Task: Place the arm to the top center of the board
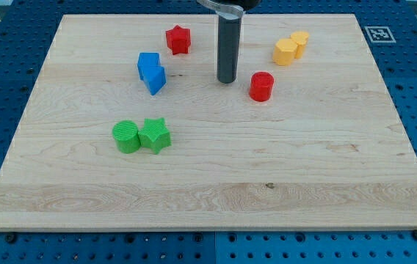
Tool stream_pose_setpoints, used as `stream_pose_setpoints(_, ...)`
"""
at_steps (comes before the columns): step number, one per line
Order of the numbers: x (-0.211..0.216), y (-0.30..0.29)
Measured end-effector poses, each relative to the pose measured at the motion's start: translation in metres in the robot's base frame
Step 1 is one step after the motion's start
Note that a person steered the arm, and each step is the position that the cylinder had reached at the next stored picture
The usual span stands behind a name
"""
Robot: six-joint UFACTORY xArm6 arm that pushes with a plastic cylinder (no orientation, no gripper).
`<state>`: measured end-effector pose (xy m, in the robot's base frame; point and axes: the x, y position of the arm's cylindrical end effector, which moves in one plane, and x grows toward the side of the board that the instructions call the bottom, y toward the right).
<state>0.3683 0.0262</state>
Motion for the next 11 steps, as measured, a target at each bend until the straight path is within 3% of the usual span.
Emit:
stream_pose_setpoints(3, -0.008, -0.013)
stream_pose_setpoints(8, -0.096, -0.012)
stream_pose_setpoints(11, -0.12, -0.083)
